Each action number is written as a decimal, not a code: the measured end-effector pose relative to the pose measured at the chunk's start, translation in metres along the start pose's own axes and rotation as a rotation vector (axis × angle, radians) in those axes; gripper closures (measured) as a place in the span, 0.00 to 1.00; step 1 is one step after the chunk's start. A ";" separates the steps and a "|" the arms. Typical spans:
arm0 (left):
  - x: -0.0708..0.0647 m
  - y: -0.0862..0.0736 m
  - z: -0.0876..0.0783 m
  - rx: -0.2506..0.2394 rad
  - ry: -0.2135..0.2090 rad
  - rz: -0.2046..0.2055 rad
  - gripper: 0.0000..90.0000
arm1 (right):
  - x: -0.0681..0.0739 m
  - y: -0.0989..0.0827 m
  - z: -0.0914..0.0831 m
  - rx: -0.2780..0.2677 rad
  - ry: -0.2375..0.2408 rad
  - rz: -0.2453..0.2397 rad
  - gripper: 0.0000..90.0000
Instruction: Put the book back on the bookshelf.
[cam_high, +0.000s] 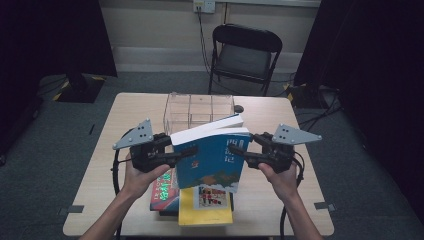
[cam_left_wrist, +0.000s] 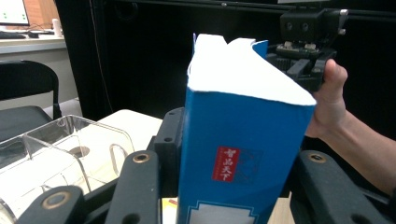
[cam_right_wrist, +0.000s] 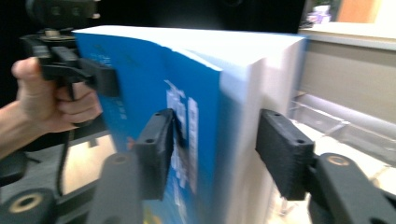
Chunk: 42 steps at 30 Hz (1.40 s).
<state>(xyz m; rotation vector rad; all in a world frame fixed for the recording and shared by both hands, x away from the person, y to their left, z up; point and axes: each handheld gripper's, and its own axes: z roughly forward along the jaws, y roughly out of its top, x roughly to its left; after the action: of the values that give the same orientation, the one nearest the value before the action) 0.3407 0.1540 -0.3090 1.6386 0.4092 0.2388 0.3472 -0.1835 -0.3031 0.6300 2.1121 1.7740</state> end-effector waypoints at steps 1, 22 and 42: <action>-0.001 0.000 0.000 0.001 -0.001 -0.001 0.65 | -0.001 0.000 -0.002 0.003 -0.011 0.004 0.49; -0.002 -0.005 0.008 0.027 0.006 -0.033 0.61 | -0.029 -0.037 0.025 0.102 0.186 0.080 0.46; 0.004 -0.027 0.033 0.071 0.017 -0.031 0.46 | -0.027 -0.036 0.026 0.117 0.180 0.077 0.49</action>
<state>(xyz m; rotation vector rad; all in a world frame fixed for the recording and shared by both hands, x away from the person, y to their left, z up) 0.3538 0.1269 -0.3397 1.6994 0.4596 0.2171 0.3790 -0.1804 -0.3444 0.6099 2.3559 1.8191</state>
